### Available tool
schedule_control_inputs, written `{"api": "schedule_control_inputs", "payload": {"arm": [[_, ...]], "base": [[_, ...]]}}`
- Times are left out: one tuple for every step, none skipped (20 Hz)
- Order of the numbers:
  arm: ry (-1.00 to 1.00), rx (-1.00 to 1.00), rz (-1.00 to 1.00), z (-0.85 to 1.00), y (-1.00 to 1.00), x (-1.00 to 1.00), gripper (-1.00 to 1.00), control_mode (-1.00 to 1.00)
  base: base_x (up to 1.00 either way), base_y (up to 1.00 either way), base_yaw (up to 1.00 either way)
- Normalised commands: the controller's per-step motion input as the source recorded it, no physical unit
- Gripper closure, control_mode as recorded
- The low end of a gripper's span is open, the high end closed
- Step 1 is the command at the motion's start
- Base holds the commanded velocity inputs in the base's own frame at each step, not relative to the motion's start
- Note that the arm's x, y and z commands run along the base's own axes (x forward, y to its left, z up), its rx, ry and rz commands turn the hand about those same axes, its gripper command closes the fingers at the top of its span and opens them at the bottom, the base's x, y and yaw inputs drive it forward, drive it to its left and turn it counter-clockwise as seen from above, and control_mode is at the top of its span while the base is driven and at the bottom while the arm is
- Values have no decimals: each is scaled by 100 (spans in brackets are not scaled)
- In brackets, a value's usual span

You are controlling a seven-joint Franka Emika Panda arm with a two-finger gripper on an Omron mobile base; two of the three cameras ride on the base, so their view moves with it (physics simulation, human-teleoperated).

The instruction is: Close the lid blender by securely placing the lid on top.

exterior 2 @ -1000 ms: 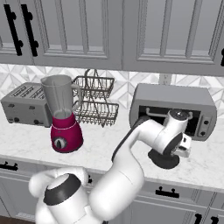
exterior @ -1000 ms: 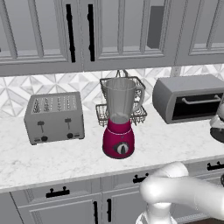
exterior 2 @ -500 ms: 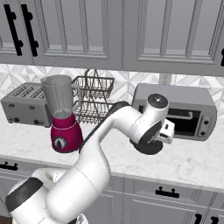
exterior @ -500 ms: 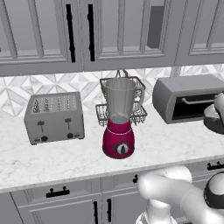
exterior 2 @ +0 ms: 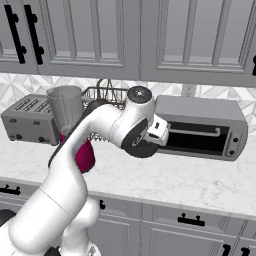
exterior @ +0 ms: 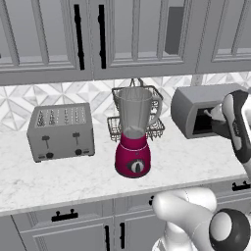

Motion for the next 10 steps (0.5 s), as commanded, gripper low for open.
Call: {"api": "schedule_control_inputs", "payload": {"arm": [[0,1,0,57,83,0,100,-100],[0,1,0,56,83,0,100,-100],[0,1,0,56,81,0,100,-100],[0,1,0,62,81,-5,100,-100],[0,0,0,66,76,-10,100,-100],[0,0,0,66,75,-10,100,-100],[0,0,0,67,74,-9,100,-100],[0,0,0,67,72,-6,100,-100],[0,0,0,66,72,-2,100,-100],[0,0,0,63,70,0,100,-100]], "base": [[0,0,0],[0,0,0],[0,0,0],[0,0,0],[0,0,0],[0,0,0],[0,0,0],[0,0,0],[0,0,0],[0,0,0]]}}
